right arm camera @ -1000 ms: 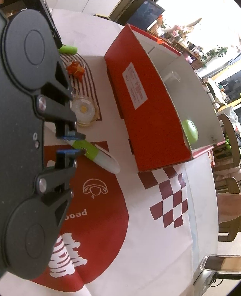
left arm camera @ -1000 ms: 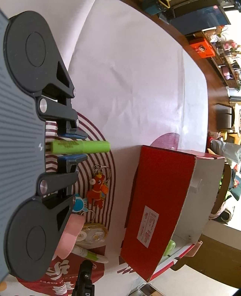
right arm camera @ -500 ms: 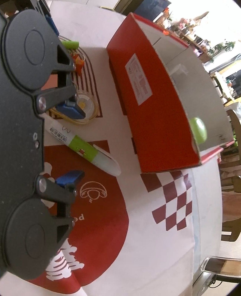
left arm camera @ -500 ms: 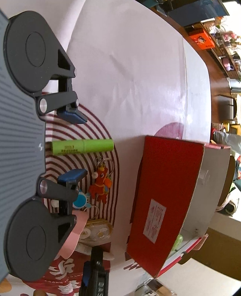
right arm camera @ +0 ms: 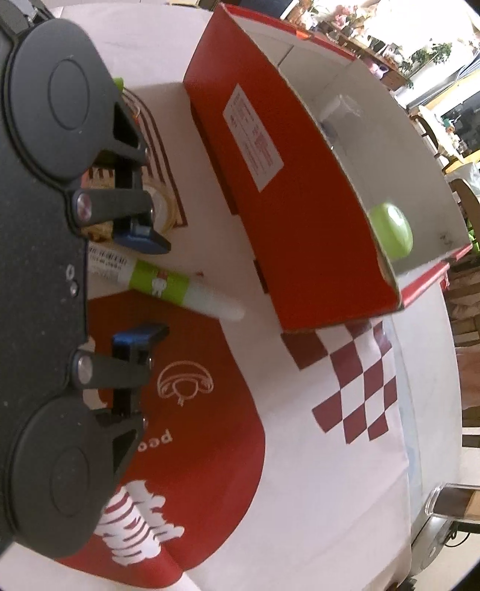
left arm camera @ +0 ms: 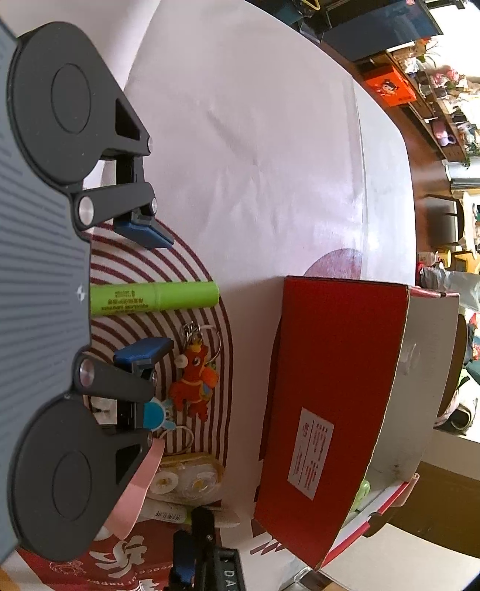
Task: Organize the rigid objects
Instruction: 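Grasp the green highlighter with the left tool while the right grasps the white marker, then carry the highlighter and marker into the red box with both tools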
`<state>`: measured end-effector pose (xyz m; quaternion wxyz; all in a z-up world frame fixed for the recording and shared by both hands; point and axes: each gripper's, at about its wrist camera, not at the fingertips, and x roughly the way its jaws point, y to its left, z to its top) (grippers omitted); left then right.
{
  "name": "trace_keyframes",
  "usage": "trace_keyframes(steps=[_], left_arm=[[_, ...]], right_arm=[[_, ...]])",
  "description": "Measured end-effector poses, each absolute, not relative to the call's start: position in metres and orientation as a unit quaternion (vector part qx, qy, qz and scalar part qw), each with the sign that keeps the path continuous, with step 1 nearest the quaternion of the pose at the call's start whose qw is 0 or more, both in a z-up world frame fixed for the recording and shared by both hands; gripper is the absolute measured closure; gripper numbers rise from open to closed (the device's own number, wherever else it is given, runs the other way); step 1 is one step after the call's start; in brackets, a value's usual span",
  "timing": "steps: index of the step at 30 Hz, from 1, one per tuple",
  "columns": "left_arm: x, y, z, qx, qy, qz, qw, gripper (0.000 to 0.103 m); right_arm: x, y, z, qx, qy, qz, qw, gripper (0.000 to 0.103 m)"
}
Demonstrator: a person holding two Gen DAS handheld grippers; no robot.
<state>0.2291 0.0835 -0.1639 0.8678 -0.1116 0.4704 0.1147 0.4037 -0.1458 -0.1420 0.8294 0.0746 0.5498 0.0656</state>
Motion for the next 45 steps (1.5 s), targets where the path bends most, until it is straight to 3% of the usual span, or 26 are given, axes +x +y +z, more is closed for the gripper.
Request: trace_keyframes(steps=[6, 11, 14, 17, 26, 45], left_arm=[[0.232, 0.081, -0.165, -0.099, 0.469, 0.118, 0.870, 0.052], [0.230, 0.074, -0.166, -0.069, 0.464, 0.126, 0.874, 0.067], [0.230, 0.071, -0.165, -0.060, 0.463, 0.120, 0.876, 0.087], [0.233, 0.070, -0.164, -0.057, 0.464, 0.123, 0.875, 0.087], [0.227, 0.088, -0.149, -0.096, 0.451, 0.124, 0.879, 0.087], [0.231, 0.077, -0.060, -0.115, 0.388, 0.077, 0.911, 0.087]], right_arm=[[0.402, -0.129, -0.143, 0.033, 0.545, 0.063, 0.835, 0.066], [0.389, -0.110, -0.146, -0.042, 0.523, 0.060, 0.849, 0.077], [0.390, -0.113, -0.145, -0.040, 0.516, 0.070, 0.853, 0.081], [0.396, -0.124, -0.140, -0.021, 0.514, 0.077, 0.854, 0.087], [0.393, -0.162, -0.118, 0.052, 0.510, 0.104, 0.852, 0.087], [0.394, -0.159, -0.016, 0.025, 0.438, 0.193, 0.878, 0.087]])
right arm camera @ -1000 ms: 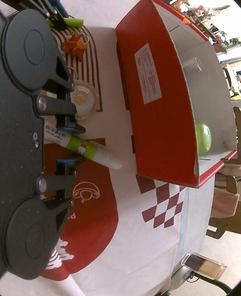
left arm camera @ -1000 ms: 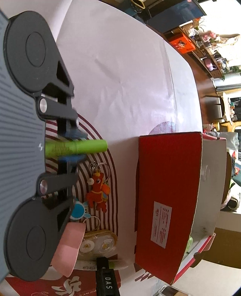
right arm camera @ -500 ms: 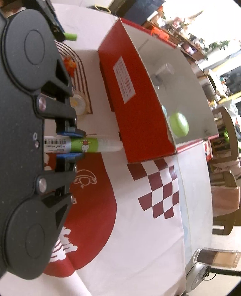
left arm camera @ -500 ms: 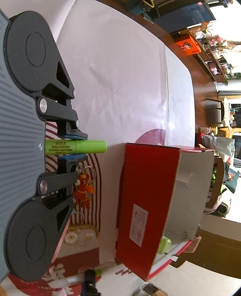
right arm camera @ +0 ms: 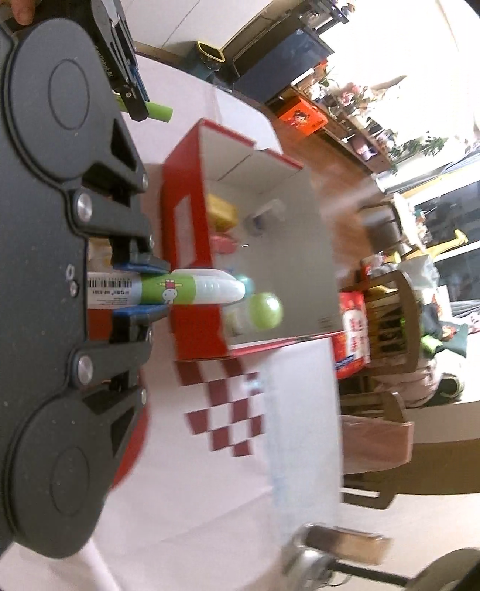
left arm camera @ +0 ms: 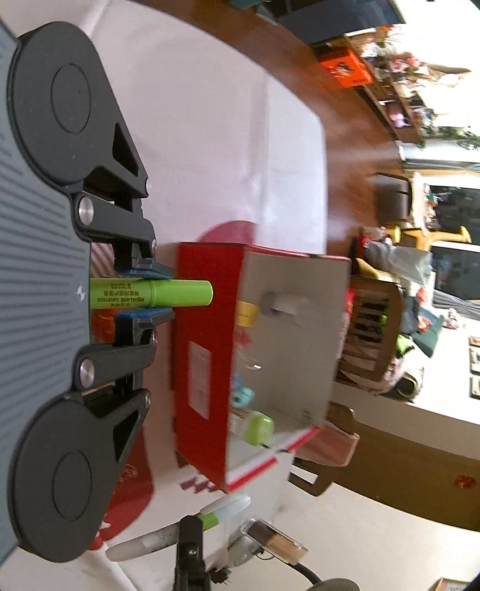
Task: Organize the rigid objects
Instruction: 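Carry the highlighter and marker into the red box with both tools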
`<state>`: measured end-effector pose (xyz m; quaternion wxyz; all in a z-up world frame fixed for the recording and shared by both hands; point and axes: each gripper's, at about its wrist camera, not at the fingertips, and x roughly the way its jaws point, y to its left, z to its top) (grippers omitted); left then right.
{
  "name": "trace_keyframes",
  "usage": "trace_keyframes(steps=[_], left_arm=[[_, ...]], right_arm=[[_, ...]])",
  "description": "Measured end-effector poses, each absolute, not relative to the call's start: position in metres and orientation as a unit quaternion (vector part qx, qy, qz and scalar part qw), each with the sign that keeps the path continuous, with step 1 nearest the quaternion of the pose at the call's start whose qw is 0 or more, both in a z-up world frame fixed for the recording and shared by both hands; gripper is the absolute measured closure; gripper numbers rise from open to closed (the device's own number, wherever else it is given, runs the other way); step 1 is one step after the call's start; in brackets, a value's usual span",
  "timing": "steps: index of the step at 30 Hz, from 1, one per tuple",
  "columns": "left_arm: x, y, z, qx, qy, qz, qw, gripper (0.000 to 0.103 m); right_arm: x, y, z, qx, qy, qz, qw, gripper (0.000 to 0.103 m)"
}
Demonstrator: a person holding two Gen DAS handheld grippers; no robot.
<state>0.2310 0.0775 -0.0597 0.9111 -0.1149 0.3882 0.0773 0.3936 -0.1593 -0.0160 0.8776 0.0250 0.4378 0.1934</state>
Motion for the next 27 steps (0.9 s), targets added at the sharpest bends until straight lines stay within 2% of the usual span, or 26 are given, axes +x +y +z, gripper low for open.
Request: trace_keyframes(steps=[14, 27], left_arm=[[0.314, 0.076, -0.015, -0.087, 0.372, 0.065, 0.922, 0.087], [0.390, 0.082, -0.061, -0.083, 0.425, 0.078, 0.898, 0.087]], right_arm=[[0.464, -0.110, 0.003, 0.008, 0.423, 0.247, 0.872, 0.087], [0.516, -0.078, -0.049, -0.021, 0.459, 0.251, 0.852, 0.087]])
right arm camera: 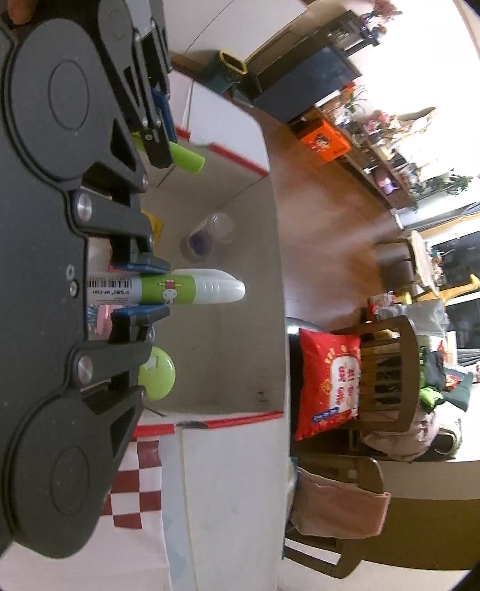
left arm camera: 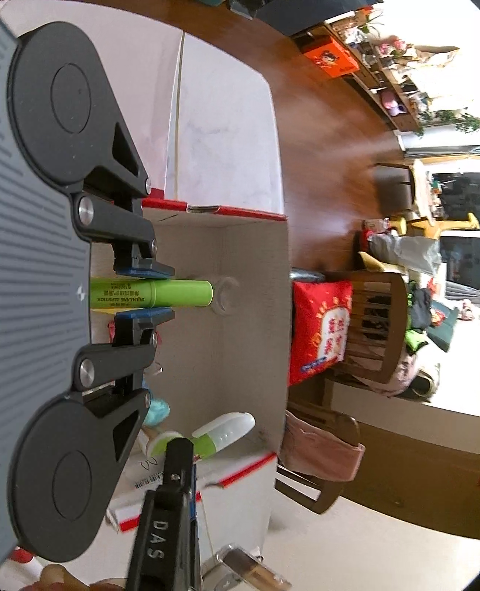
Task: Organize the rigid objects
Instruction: 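Carry the highlighter and marker into the red box with both tools, then open both tools to release the highlighter and marker in the box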
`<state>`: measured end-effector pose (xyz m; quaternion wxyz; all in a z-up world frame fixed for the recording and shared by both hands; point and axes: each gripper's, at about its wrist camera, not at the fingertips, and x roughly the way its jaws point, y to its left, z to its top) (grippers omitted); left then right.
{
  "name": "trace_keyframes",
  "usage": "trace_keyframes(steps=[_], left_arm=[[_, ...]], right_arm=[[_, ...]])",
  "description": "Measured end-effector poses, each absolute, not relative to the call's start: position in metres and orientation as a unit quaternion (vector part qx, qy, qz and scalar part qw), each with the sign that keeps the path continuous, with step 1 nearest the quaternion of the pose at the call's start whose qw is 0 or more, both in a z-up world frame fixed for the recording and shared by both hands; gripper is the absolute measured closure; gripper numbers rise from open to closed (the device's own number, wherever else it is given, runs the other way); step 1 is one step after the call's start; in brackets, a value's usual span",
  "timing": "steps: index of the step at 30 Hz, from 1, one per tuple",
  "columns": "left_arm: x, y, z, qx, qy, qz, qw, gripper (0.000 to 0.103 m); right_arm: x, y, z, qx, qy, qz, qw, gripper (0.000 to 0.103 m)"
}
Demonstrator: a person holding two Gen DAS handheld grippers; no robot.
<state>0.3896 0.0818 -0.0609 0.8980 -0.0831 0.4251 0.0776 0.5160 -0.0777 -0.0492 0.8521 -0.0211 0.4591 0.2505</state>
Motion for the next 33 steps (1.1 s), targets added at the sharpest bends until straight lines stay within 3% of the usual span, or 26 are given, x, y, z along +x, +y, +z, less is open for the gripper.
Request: trace_keyframes(steps=[13, 33], left_arm=[[0.421, 0.086, -0.102, -0.070, 0.470, 0.075, 0.877, 0.087], [0.427, 0.082, -0.123, -0.075, 0.504, 0.069, 0.858, 0.086]], right_arm=[[0.519, -0.057, -0.091, -0.067, 0.492, 0.249, 0.832, 0.087], [0.511, -0.060, -0.087, -0.068, 0.495, 0.244, 0.831, 0.085]])
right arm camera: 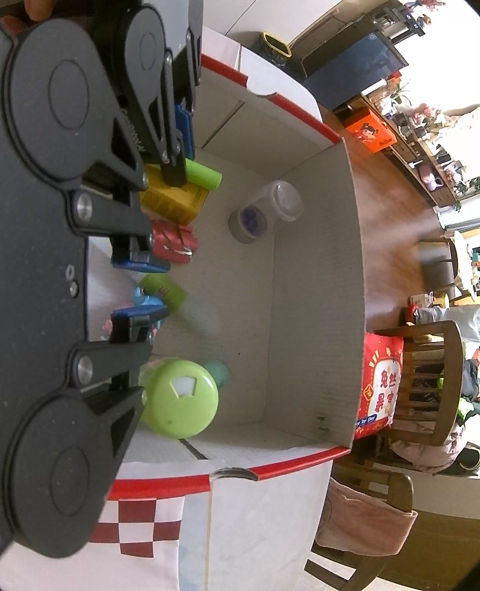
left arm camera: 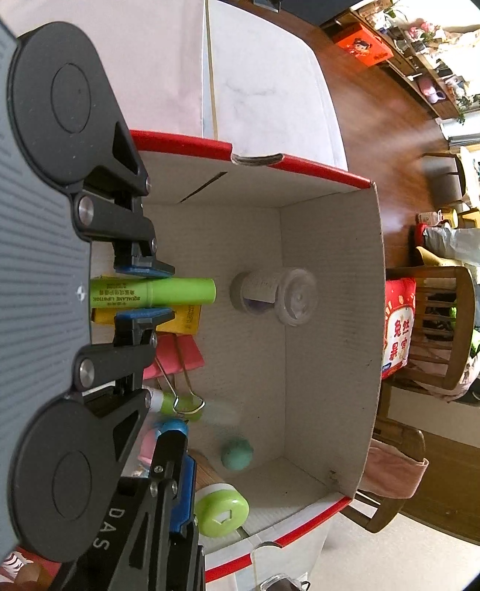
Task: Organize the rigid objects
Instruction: 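Open both tools to release the highlighter and marker in the box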
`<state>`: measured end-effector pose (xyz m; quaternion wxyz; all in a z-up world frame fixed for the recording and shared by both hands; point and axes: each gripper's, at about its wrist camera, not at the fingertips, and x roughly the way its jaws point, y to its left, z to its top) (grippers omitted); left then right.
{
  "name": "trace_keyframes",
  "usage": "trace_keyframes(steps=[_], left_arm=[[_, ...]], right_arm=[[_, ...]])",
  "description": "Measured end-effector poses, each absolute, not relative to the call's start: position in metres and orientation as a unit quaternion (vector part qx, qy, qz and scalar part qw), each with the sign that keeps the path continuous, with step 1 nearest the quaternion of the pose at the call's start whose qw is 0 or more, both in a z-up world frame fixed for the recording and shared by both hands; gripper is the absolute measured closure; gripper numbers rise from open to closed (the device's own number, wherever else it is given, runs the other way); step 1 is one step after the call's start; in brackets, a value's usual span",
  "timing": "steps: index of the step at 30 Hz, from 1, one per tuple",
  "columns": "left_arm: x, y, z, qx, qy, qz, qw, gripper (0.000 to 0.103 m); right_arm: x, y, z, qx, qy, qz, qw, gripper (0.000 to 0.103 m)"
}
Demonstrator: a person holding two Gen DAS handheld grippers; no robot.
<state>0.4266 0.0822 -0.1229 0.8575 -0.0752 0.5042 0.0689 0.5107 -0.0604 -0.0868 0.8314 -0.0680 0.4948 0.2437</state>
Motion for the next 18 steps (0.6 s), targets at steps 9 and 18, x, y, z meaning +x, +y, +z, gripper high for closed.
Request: trace_keyframes(steps=[9, 18], left_arm=[[0.412, 0.084, -0.105, -0.087, 0.488, 0.061, 0.866, 0.078], [0.394, 0.077, -0.080, -0.081, 0.468, 0.059, 0.878, 0.072]], right_arm=[[0.504, -0.070, -0.064, -0.050, 0.481, 0.248, 0.840, 0.082], [0.488, -0.082, -0.038, -0.038, 0.462, 0.252, 0.849, 0.079]])
